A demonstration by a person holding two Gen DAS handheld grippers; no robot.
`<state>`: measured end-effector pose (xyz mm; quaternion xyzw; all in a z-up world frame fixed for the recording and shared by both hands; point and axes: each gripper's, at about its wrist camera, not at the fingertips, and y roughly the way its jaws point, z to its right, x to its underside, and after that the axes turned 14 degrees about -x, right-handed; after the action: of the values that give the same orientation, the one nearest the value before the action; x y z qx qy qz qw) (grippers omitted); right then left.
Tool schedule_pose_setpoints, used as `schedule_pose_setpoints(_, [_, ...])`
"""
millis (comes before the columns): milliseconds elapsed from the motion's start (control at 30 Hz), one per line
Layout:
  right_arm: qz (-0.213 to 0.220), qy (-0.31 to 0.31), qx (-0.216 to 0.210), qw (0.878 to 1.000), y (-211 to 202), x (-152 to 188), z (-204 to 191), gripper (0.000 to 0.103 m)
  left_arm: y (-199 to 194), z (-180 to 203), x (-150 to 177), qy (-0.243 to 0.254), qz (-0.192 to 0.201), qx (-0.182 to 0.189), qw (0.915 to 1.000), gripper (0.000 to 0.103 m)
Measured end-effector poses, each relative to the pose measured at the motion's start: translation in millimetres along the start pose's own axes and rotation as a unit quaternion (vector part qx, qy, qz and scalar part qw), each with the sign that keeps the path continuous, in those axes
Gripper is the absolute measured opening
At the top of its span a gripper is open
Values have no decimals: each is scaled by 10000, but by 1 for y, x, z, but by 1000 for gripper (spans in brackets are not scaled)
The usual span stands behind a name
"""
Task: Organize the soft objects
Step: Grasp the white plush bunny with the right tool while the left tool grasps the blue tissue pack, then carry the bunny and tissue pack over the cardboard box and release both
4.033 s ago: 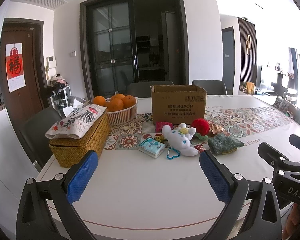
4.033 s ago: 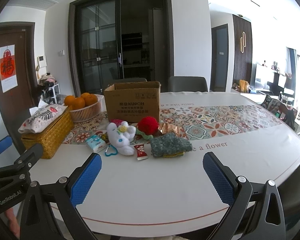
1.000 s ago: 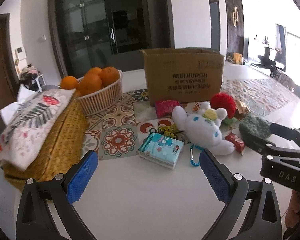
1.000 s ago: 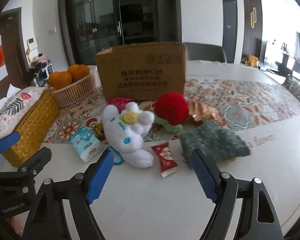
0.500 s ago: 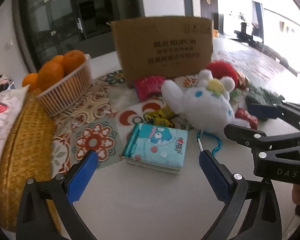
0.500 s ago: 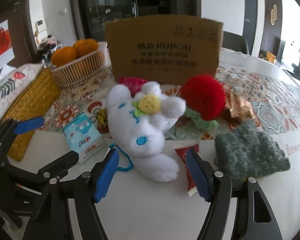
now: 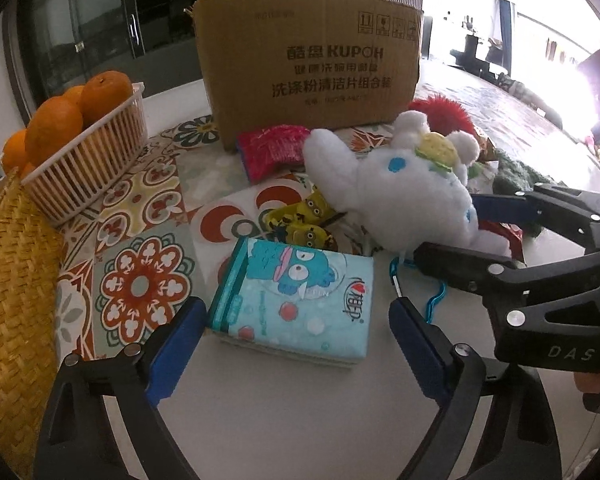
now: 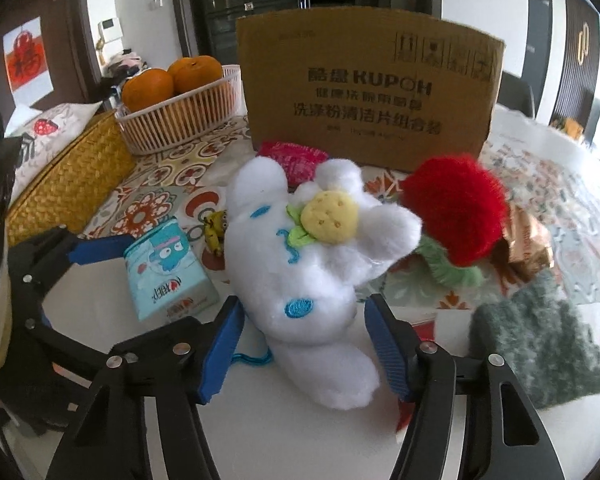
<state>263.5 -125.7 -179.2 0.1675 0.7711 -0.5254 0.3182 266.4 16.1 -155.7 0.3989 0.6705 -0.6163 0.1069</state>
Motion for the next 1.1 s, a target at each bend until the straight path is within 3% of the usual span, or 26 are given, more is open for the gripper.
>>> schedule_pose_setpoints(100, [-25,58,-102,9999,2,-1,2,56,3,1,-1,-5,-37,-18,10000,78])
schedule_pose_setpoints(333, [9,-14,-131,9999,1,-1,-1,49,-1,-1,1,-185,-80,-38,9998,77])
schedule_pose_setpoints(533, [123,1,-170,9998,-14,0,2,48,-18,-3,-1,-563,9,-270,9980,77])
schedule_pose_setpoints(700, [231,42,-228,9995,-23,-1,1,47,-35,-6,-8,-924,190,-541,9941,77])
schedule_pose_setpoints(1100, [678,14,-232,9974,-62,-7,-6,47,-72,-6,-18,-1451,360,-798,9855,77])
